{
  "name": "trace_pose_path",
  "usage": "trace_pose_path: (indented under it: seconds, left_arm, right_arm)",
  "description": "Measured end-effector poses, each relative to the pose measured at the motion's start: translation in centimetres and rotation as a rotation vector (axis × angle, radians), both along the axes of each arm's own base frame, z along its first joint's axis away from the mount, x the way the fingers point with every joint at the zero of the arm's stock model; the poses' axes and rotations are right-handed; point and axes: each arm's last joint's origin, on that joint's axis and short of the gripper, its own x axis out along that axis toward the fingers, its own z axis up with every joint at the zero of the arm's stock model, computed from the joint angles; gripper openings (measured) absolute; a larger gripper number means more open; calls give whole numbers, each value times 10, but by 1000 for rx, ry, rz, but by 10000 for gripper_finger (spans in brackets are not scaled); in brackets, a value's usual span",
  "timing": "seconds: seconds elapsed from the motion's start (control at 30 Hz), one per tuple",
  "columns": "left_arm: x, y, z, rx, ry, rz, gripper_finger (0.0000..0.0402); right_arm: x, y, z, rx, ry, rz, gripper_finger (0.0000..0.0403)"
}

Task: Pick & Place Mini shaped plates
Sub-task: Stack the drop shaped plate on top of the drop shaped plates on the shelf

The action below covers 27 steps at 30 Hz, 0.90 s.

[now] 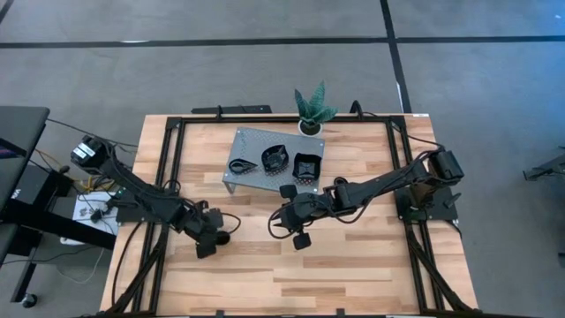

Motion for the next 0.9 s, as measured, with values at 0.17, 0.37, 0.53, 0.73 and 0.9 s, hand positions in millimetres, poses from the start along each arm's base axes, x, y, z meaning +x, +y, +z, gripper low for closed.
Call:
trace_pose_path:
  seconds: [0.17, 0.37, 0.53, 0.73, 0.9]
  left_arm:
    - [-5, 5, -8, 47, 5, 19, 80]
    - [-8, 7, -15, 30, 8, 34, 78]
    - [-7, 4, -16, -43, -7, 75, 31]
    - [-5, 4, -15, -100, -34, 248, 8]
    - [-2, 6, -13, -78, -121, 372, 7]
  right_arm:
    - [-2, 0, -4, -2, 7, 2, 65]
    - [-2, -1, -6, 11, 8, -9, 65]
    - [-1, 0, -4, 16, -10, -9, 65]
    - [-1, 0, -5, 15, -9, -9, 65]
    - [0, 0, -3, 22, -24, -12, 65]
